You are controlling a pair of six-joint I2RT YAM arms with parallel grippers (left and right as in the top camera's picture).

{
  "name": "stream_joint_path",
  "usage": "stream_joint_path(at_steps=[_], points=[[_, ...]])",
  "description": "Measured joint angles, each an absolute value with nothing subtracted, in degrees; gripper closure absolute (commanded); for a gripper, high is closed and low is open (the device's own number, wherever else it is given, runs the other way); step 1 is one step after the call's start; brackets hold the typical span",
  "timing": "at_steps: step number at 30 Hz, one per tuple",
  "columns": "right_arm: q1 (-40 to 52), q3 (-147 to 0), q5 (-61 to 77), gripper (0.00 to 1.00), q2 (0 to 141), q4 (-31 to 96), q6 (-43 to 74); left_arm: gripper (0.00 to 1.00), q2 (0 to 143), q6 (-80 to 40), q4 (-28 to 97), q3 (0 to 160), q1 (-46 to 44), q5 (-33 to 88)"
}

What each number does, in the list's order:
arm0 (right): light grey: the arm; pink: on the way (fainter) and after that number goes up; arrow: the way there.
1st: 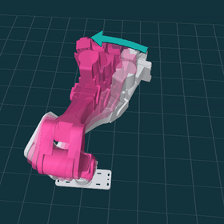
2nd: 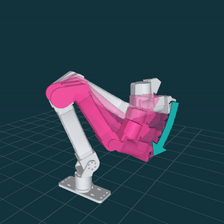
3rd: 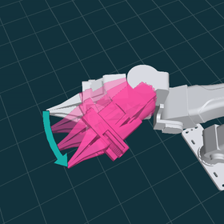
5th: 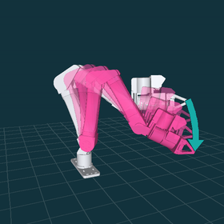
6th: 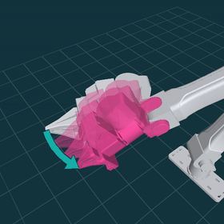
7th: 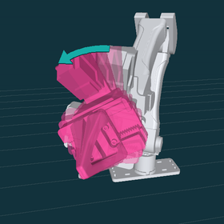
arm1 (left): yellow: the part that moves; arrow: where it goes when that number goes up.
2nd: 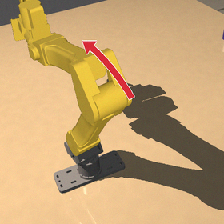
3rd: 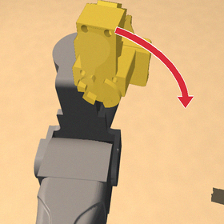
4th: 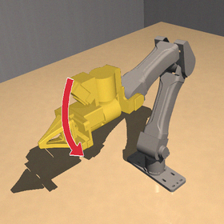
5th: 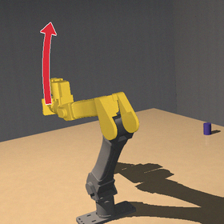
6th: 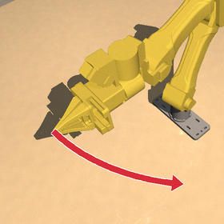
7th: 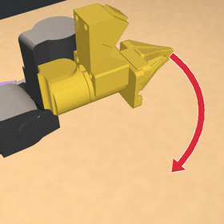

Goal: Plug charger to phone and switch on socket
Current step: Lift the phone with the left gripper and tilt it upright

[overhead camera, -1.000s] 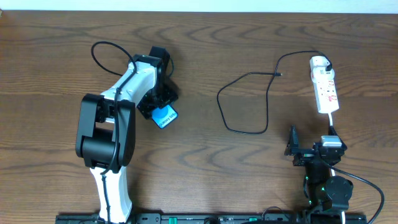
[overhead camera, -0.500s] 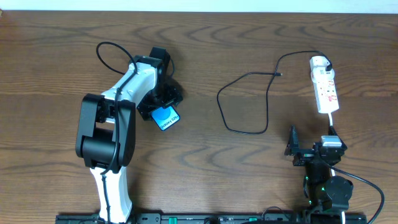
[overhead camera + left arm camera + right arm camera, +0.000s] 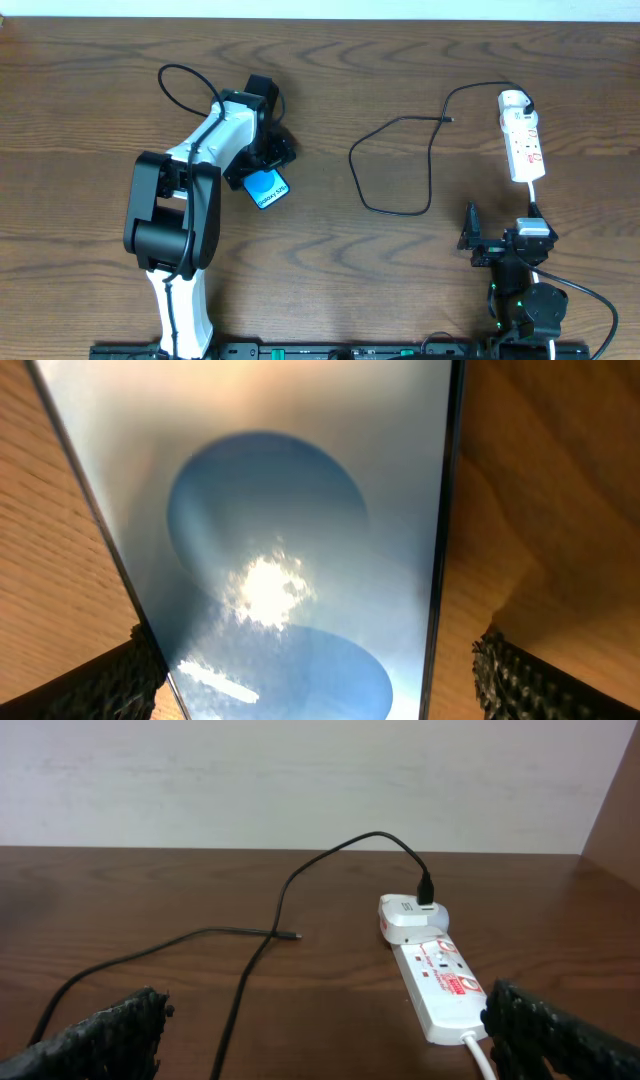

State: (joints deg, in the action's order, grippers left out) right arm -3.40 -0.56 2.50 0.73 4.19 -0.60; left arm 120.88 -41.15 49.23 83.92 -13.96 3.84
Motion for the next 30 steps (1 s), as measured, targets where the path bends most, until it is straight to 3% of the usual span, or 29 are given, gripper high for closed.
stream_joint_path(at_steps=[19, 30], points=[[-3.4, -0.6, 2.5, 0.01, 0.7, 4.2, -0.6, 0.02, 119.1, -46.5, 44.5, 80.5, -14.1, 0.9], [-3.4, -0.6, 2.5, 0.01, 0.7, 4.2, -0.6, 0.11, 119.1, -48.1, 44.0, 80.5, -14.1, 0.5]])
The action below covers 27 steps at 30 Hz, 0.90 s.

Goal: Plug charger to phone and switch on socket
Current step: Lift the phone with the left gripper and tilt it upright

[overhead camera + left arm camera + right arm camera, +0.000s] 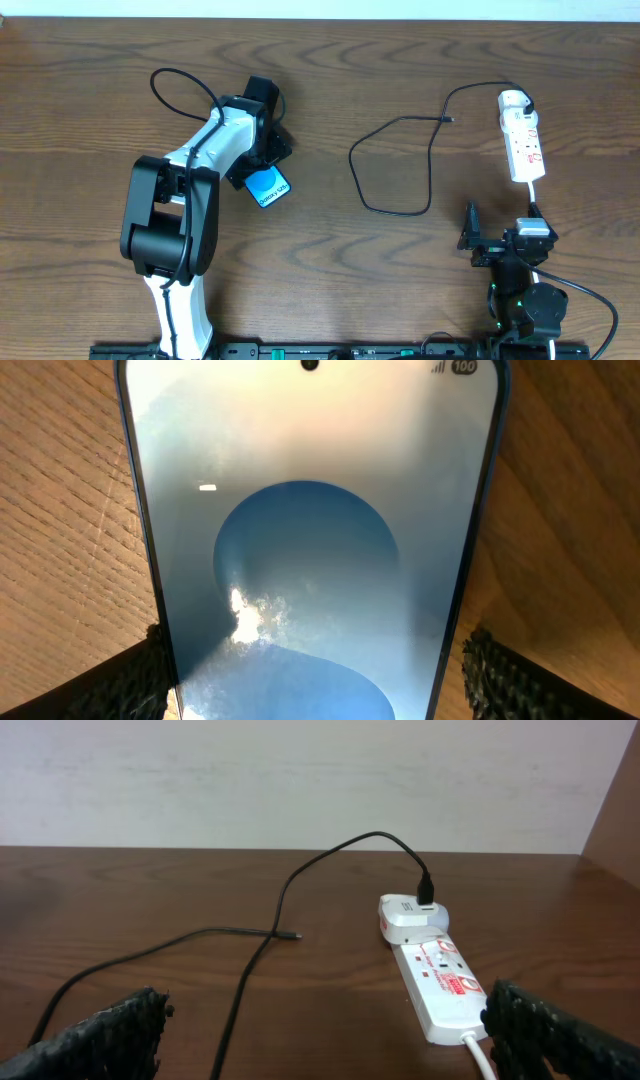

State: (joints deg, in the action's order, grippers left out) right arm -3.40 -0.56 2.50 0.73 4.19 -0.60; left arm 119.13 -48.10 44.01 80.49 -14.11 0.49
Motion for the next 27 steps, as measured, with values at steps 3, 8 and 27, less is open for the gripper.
stream_joint_path(at_steps=[3, 8, 27], points=[[-3.4, -0.6, 2.5, 0.01, 0.7, 4.2, -0.6, 0.14, 119.1, -48.2, 43.8, 80.5, -14.1, 0.2], [-3.4, -0.6, 2.5, 0.01, 0.7, 4.2, -0.6, 0.18, 119.1, -48.3, 43.6, 80.5, -14.1, -0.2], [-3.4, -0.6, 2.5, 0.01, 0.7, 4.2, -0.6, 0.31, 118.4, -48.7, 45.0, 80.4, -14.1, -1.9]])
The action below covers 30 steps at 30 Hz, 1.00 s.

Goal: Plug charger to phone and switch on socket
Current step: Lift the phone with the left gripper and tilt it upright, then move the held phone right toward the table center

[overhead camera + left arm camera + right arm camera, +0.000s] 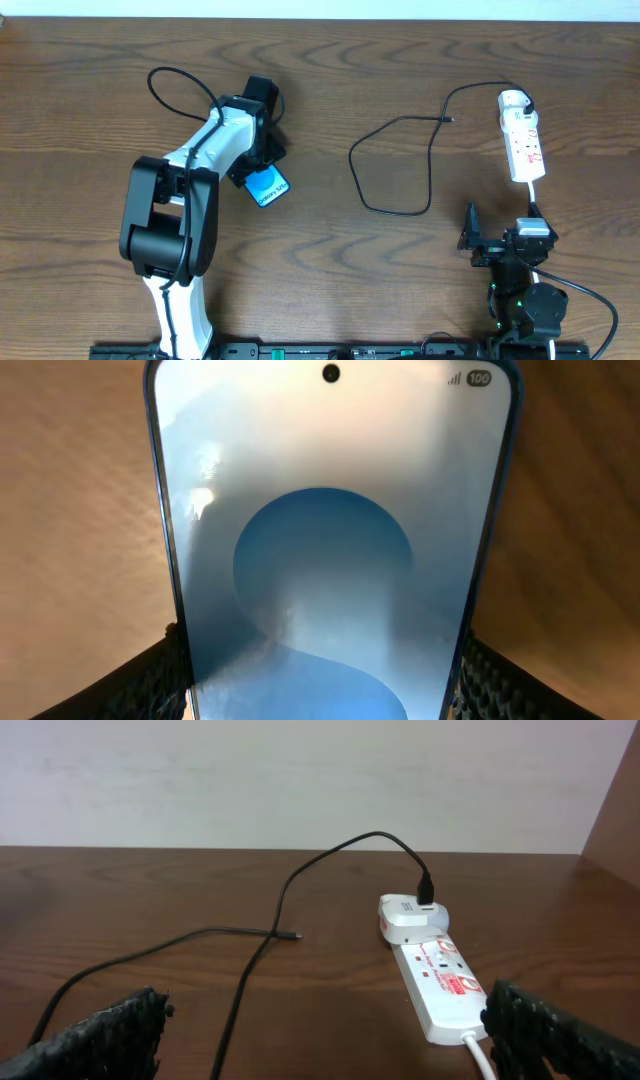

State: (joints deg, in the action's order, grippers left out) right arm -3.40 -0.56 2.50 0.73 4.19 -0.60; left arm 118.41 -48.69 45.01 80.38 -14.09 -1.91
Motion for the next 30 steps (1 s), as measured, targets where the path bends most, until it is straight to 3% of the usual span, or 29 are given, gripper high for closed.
stream_joint_path(at_steps=[10, 30], points=[[-3.4, -0.6, 2.5, 0.01, 0.7, 4.2, -0.6, 0.31, 115.4, -47.7, 48.8, 77.1, -13.6, -0.9], [-3.4, -0.6, 2.5, 0.01, 0.7, 4.2, -0.6, 0.31, 108.3, -43.6, 49.3, 76.4, -13.6, 30.2]])
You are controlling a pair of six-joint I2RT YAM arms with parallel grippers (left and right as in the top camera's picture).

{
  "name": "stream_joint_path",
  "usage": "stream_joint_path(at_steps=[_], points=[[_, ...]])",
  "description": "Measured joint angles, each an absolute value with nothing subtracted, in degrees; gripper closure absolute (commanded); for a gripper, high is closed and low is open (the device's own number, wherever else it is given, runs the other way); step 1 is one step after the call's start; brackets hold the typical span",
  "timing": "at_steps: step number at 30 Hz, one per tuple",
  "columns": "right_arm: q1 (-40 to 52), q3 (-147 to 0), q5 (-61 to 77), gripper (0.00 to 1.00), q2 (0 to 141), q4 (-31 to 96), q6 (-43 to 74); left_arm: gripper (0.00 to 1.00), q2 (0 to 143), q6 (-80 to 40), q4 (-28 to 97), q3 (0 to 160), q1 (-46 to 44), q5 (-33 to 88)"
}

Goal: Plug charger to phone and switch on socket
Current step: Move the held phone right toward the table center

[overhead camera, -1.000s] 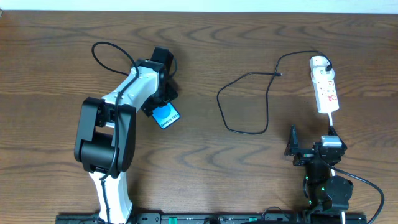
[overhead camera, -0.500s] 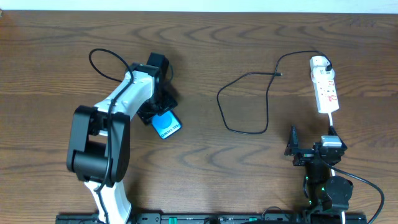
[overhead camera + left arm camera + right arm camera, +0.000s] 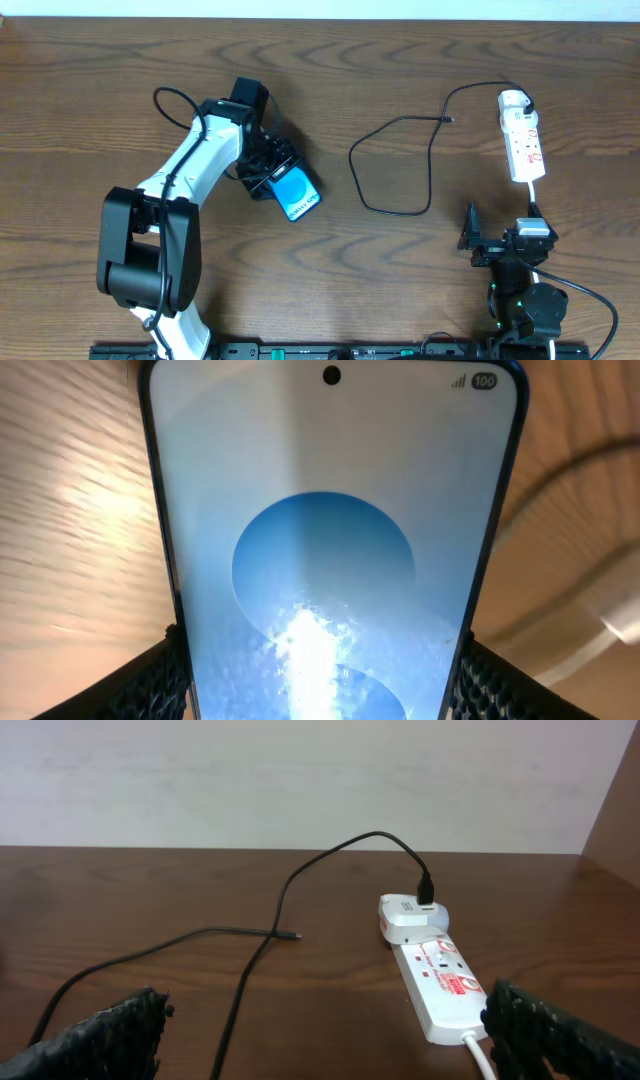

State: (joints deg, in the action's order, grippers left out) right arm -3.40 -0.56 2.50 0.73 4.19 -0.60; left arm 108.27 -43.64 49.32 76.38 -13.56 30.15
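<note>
A blue-screened phone [image 3: 297, 196] is held by my left gripper [image 3: 272, 178], which is shut on its lower sides; in the left wrist view the phone [image 3: 325, 550] fills the frame, lifted and blurred table behind. The black charger cable [image 3: 400, 165] loops on the table, its free plug [image 3: 450, 119] lying near the white power strip [image 3: 523, 147], where the white adapter [image 3: 410, 916] is plugged in. My right gripper [image 3: 320, 1030] rests open near the table's front right, short of the strip [image 3: 440, 982].
The brown wooden table [image 3: 400, 290] carries nothing else. The strip's white lead [image 3: 480, 1055] runs toward my right gripper. A pale wall stands behind the table's far edge.
My left gripper has moved right and slightly nearer with the phone, now closer to the cable loop. The phone's angle on the overhead view has turned. The right arm is unchanged.
My left gripper stood wide around the phone at the table's left, then closed in further along its sides, then was shut on it. Now the phone is carried to the right toward the cable. The right gripper stayed open and still throughout.
</note>
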Motion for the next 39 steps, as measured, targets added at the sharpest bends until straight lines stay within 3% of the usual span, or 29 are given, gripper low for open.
stream_joint_path(at_steps=[19, 39], points=[[-3.4, -0.6, 2.5, 0.01, 0.7, 4.2, -0.6, 0.31, 108.3, -43.6, 49.3, 76.4, -13.6, 55.4], [-3.4, -0.5, 6.6, 0.01, 0.7, -0.8, 3.6, 0.31, 108.3, -43.7, 49.3, 76.4, -13.6, 58.4]])
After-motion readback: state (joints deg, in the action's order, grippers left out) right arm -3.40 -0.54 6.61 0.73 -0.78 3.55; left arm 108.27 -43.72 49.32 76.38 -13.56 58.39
